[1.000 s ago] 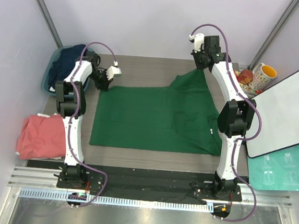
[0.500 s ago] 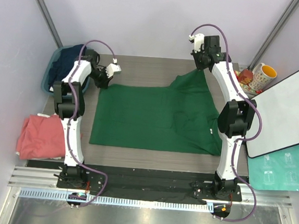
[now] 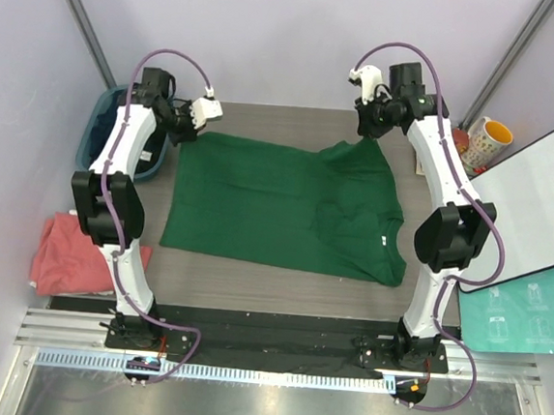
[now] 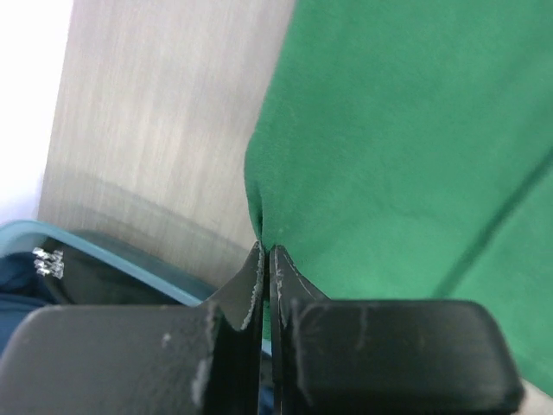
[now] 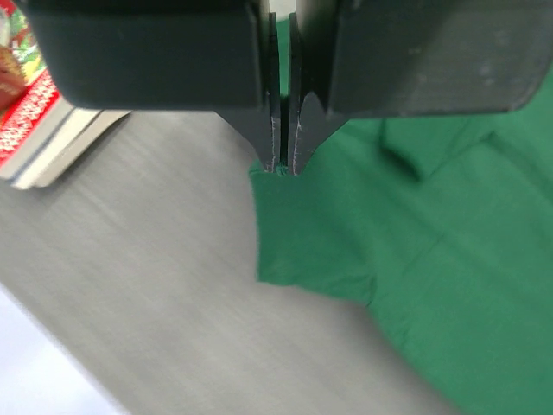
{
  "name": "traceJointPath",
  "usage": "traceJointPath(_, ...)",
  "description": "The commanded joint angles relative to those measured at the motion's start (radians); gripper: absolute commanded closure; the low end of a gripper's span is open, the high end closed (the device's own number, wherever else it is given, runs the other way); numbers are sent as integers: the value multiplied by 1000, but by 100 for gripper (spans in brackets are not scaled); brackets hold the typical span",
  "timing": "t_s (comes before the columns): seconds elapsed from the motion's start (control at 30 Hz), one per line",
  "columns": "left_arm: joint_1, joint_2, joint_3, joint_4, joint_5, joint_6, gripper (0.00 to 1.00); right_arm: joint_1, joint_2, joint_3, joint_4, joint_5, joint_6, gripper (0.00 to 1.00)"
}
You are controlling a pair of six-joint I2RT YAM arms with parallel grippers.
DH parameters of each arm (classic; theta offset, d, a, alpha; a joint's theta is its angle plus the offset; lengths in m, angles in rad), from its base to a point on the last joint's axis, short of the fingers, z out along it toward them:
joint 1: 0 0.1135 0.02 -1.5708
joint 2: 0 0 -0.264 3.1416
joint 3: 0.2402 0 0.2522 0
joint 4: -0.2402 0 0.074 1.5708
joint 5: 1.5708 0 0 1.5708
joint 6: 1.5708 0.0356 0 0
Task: Fold and stack the t-shirts
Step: Grap the side of the flattened tshirt furthest away from the robot with both arms, then fold the other side of the tshirt into a rectangle
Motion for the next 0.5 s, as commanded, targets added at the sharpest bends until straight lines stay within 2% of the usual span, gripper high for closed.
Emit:
traceJointPath(0.0, 3, -80, -86, -101, -38, 139, 100, -2, -80, -10, -198, -135, -88, 99)
traceJointPath(0.1, 4, -125, -173, -138, -87, 231, 100, 0, -103, -24, -297, -190, -143, 99)
traceJointPath(0.23, 4, -172, -317, -99, -165, 311, 100, -2, -160, -65, -396, -235, -207, 99)
traceJointPath(0.47, 4, -179, -356, -32, -190, 304, 100, 0, -208, -73, -601, -243, -325, 99)
